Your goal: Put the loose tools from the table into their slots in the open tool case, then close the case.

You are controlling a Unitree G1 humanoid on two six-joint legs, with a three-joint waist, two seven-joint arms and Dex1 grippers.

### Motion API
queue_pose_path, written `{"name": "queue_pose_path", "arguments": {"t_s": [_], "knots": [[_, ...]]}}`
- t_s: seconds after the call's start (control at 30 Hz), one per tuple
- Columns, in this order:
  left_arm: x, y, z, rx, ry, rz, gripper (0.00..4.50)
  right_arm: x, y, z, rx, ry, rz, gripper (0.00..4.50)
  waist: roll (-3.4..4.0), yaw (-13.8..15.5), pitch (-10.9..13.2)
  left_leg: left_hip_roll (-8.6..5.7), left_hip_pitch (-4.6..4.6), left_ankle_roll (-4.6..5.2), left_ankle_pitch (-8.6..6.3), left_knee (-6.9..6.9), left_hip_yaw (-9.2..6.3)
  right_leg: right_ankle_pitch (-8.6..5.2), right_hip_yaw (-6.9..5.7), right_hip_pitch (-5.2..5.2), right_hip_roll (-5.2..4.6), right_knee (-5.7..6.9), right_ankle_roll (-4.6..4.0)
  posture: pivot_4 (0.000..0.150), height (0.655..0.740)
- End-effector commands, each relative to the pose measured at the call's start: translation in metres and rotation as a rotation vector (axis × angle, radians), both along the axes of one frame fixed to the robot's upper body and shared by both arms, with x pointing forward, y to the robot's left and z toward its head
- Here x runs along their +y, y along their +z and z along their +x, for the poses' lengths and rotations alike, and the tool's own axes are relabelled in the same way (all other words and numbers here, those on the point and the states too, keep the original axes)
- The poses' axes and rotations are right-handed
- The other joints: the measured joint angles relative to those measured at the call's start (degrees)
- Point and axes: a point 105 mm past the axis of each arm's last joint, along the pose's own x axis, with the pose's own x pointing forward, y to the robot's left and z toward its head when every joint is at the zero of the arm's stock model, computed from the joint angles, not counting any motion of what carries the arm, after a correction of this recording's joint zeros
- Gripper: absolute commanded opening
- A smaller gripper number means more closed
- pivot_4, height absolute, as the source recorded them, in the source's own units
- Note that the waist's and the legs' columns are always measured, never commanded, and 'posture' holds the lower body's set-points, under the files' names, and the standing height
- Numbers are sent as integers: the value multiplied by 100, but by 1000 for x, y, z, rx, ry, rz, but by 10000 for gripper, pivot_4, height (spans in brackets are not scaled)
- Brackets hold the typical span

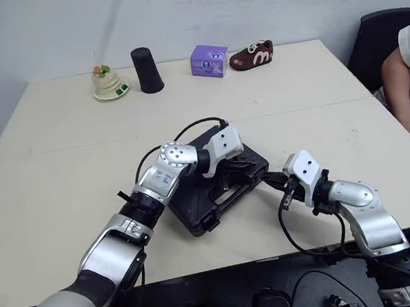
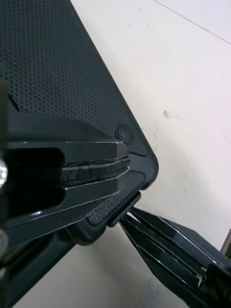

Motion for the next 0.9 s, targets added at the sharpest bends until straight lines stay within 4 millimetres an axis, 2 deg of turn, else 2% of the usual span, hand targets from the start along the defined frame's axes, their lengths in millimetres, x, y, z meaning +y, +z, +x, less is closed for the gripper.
{"name": "queue_pose_path", "arguments": {"t_s": [0.03, 0.2, 0.3, 0.37, 0.43, 0.5, 0.53, 0.63, 0.8, 0.9], "knots": [[31, -91, -18, 234, 67, 254, 283, 7, 19, 1, -68, 33, 11, 0, 0, 2, 0, 0, 2, -1, 1, -3, 0, 0, 0, 0, 0, 0, -1, 1500, 7400], [25, -58, -8, 120, 51, 144, 283, 1, 16, -8, -54, 43, -11, 0, 2, 12, 2, -1, 4, -2, 1, -17, 2, -1, 4, -3, -1, -7, -1, 1500, 7400], [18, -9, -11, -10, -34, -12, 283, -1, 14, -17, -52, 76, -38, 0, 14, 13, 12, -3, 2, -10, 7, -41, 4, -1, 4, -10, -1, -19, -2, 1500, 7400], [17, 8, -16, -53, -71, -71, 283, -1, 12, -21, -50, 91, -47, 0, 27, 17, 35, -3, -4, -26, 18, -52, 12, -1, 6, -22, 2, -23, -2, 1500, 7400], [18, 31, -25, -117, -125, -152, 283, 1, 9, -26, -46, 120, -61, 0, 44, 26, 67, -5, -16, -32, 27, -52, 13, -1, 5, -32, 3, -22, -3, 1500, 7400], [34, 62, -55, -245, -273, -237, 283, 10, -3, -43, -55, 234, -132, 0, 46, 17, 113, -8, -24, -38, 33, -51, 17, -1, 7, -39, 2, -20, -2, 1500, 7400], [45, 68, -66, -273, -311, -243, 283, 16, -8, -50, -56, 282, -146, 0, 47, 7, 125, -7, -35, -42, 36, -53, 21, -1, 11, -54, 3, -17, -2, 1500, 7400], [67, 66, -84, -284, -336, -201, 283, 30, -16, -61, -63, 359, -149, 0, 49, 16, 156, -2, -94, -56, 64, -47, 34, -1, 20, -123, 22, 11, -2, 1500, 7400], [99, 55, -94, -240, -239, -146, 283, 58, -22, -74, -73, 449, -97, 0, 44, 44, 181, -21, -93, -26, 69, -26, 39, 11, 16, -121, 43, 7, 20, 1500, 7400], [119, 39, -98, -183, -161, -96, 283, 73, -21, -82, -76, 512, -77, 0, 45, 28, 185, -27, -94, -17, 62, -33, 35, 13, 37, -120, -4, 7, 22, 1500, 7400]]}}
